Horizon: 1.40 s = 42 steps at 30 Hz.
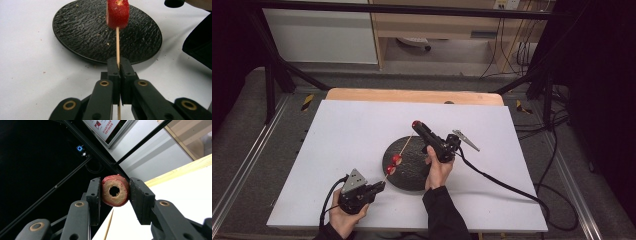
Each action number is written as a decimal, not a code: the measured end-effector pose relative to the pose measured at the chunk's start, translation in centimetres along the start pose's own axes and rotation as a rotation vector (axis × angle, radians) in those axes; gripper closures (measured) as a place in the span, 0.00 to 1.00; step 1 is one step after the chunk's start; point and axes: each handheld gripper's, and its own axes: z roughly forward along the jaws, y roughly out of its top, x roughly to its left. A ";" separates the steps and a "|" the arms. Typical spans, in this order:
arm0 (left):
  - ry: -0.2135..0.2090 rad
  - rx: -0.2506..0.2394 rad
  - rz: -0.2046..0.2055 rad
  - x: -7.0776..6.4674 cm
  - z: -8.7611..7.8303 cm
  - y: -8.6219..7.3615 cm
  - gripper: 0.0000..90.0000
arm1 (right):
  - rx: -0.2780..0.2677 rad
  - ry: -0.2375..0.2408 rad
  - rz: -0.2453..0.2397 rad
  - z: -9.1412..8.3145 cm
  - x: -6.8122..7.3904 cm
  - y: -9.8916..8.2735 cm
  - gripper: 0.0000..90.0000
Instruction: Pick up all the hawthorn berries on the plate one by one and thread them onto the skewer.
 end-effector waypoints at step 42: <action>-0.008 -0.055 -0.083 -0.6 0.6 0.2 0.98 | 0.041 0.048 -0.050 0.0 0.5 -1.6 0.70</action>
